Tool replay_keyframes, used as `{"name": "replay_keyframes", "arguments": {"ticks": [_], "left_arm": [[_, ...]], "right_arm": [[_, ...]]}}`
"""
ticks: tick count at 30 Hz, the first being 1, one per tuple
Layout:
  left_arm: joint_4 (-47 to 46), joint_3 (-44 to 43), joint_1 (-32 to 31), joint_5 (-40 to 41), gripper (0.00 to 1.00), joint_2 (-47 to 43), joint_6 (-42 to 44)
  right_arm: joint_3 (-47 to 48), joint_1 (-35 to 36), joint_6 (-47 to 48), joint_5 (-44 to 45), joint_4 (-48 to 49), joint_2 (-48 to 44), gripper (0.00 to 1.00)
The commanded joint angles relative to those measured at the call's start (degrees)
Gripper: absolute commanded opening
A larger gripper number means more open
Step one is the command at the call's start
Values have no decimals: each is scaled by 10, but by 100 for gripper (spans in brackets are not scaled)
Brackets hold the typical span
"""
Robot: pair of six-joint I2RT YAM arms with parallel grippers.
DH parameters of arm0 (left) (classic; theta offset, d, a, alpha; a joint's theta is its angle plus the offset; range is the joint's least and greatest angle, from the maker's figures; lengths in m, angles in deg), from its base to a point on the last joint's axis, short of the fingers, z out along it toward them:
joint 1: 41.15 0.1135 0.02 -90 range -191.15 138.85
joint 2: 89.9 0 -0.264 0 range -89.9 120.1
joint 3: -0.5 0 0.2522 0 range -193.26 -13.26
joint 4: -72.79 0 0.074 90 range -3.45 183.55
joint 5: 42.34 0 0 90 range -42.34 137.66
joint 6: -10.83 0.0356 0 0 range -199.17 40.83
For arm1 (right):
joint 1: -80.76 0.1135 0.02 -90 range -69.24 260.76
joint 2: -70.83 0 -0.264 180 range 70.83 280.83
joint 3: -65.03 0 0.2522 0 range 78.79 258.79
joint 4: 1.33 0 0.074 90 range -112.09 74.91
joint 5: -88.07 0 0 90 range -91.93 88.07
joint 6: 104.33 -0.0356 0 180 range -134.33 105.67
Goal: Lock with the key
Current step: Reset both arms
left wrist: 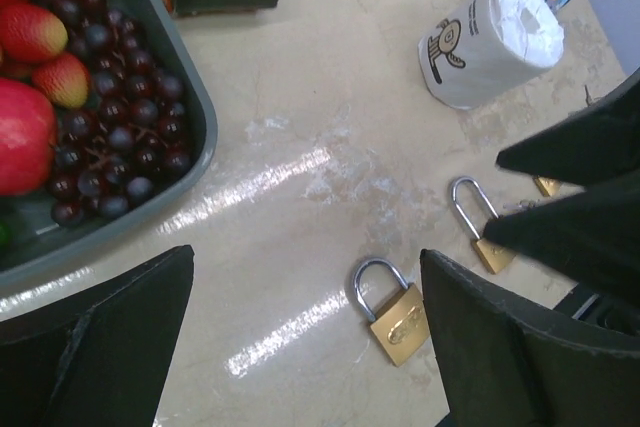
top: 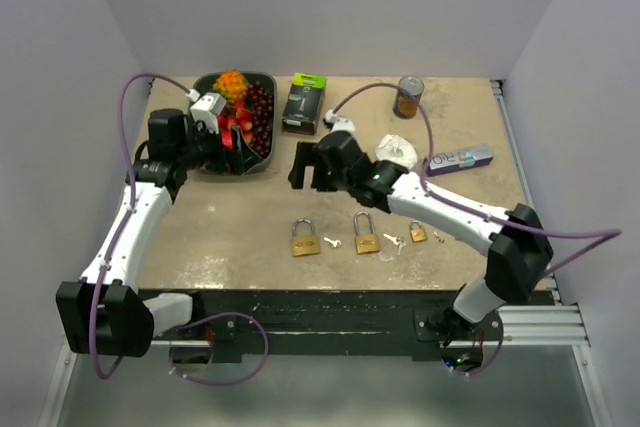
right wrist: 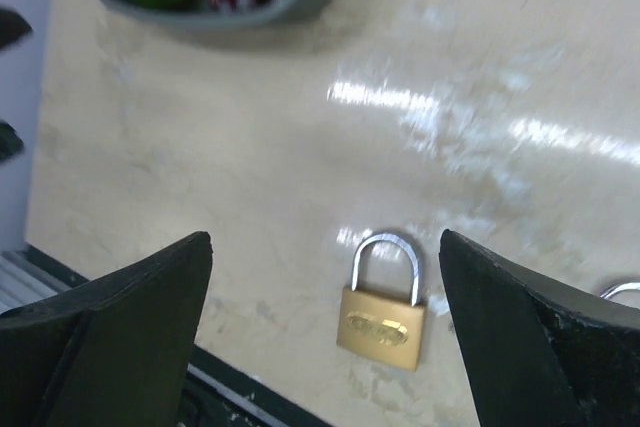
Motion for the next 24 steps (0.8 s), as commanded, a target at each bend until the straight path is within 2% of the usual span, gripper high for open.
{"name": "replay_keyframes", "arguments": {"ticks": [1, 5, 10, 15, 19, 24], "left_arm": [[27, -82, 3, -13, 99, 20, 41], [55, -136, 3, 18, 99, 73, 46], [80, -152, -11, 36, 99, 105, 74], [82, -128, -103, 147, 99, 105, 124], [50, -76, -137, 165, 99, 86, 126], [20, -11, -178, 207, 99, 77, 116]], "right_arm": [[22, -104, 81, -27, 59, -64, 99], [27, -177, 173, -40, 63, -115, 99], [-15, -241, 309, -83, 49, -206, 99], [-107, -304, 325, -157, 12, -289, 99], [-196, -347, 323, -178, -2, -358, 99], [-250, -390, 306, -192, 12, -395, 99]]}}
